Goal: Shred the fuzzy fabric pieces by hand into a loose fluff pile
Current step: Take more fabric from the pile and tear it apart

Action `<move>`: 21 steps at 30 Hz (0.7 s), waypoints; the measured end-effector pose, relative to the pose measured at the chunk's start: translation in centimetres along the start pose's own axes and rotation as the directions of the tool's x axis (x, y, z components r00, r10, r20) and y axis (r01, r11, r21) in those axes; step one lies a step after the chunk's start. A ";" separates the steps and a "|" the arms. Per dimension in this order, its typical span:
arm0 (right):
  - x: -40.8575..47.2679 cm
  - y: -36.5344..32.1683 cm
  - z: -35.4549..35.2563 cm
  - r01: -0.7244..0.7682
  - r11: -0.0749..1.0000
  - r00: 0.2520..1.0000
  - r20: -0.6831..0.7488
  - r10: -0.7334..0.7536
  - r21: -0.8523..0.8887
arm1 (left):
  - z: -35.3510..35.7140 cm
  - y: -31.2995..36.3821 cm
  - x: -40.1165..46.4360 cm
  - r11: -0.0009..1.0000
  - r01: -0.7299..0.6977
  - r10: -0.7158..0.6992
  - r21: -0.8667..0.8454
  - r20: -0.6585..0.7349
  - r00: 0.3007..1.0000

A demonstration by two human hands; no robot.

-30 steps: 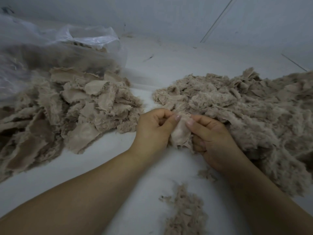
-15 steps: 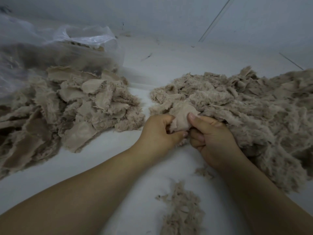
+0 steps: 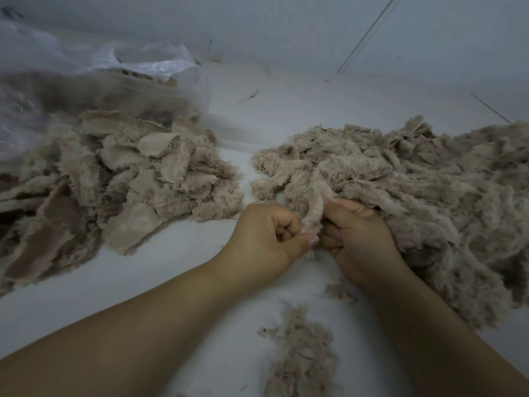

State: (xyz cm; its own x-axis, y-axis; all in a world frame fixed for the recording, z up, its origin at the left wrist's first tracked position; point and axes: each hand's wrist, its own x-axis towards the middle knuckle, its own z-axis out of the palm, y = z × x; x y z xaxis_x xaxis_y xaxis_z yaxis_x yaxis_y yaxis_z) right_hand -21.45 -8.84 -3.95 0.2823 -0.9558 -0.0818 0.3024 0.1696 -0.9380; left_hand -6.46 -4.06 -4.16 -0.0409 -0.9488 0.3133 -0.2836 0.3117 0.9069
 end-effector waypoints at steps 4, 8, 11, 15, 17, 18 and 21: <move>0.1 0.1 -0.2 -0.008 1.000 0.999 -0.039 0.007 -0.014 | -0.1 0.3 -0.8 0.999 -0.005 0.000 0.035 0.148 0.989; 0.3 0.0 -0.2 -0.024 0.998 0.998 -0.048 0.027 0.053 | 0.5 0.8 -2.0 0.961 -0.196 0.107 0.197 0.392 0.914; 0.1 -0.1 -0.1 -0.023 1.000 0.999 -0.037 0.023 0.014 | 0.7 0.8 -2.0 0.909 -0.305 0.176 0.283 0.401 0.899; 0.1 0.1 -0.1 -0.007 1.000 0.999 -0.039 0.007 -0.021 | 0.2 0.2 -0.4 0.955 -0.141 0.169 0.262 -0.084 0.982; 0.1 0.2 0.0 0.011 0.999 1.000 0.003 -0.011 -0.045 | -0.3 -0.3 0.4 0.981 -0.024 0.074 0.190 -0.257 0.964; 0.1 0.2 0.1 0.016 0.999 1.000 0.024 -0.015 -0.049 | -0.4 -0.5 0.7 0.981 0.017 0.036 0.193 -0.268 0.963; 0.1 0.3 0.0 0.011 1.000 1.000 0.016 -0.011 -0.008 | 0.1 -1.1 0.9 0.972 0.031 0.016 0.232 -0.199 0.980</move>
State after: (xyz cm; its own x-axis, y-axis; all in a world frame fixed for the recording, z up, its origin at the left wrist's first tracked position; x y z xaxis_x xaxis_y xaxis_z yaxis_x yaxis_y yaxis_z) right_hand -21.37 -8.94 -4.23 0.2940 -0.9535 -0.0662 0.2979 0.1572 -0.9416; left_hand -6.24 -5.27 -4.88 0.1463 -0.9142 0.3780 -0.4994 0.2616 0.8259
